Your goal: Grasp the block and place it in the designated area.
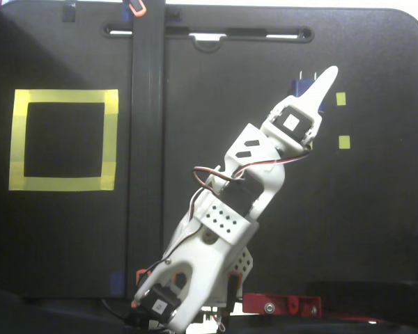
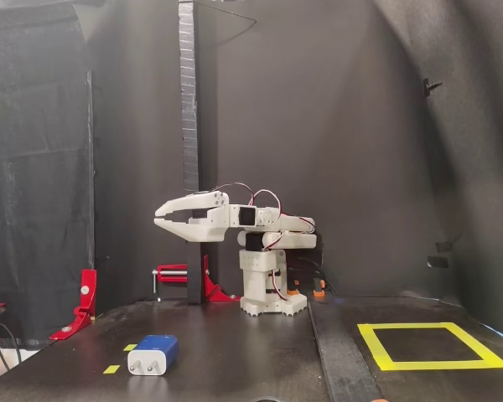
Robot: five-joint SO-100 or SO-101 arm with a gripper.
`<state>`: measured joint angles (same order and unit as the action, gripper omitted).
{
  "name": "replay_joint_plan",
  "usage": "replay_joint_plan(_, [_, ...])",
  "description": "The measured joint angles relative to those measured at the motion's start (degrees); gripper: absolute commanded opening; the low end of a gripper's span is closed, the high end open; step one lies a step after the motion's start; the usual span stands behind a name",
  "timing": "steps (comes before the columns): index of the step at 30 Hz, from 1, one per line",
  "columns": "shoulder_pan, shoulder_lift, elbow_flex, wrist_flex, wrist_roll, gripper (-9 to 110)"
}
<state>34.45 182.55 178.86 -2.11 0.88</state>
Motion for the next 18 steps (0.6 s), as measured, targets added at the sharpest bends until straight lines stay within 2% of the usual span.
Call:
replay_joint_plan(9, [-1.3, -23.0, -19.5, 4.6, 0.0, 0])
replay_joint_plan(18, [-1.3, -46.4, -44.0, 19.0, 0.0, 0])
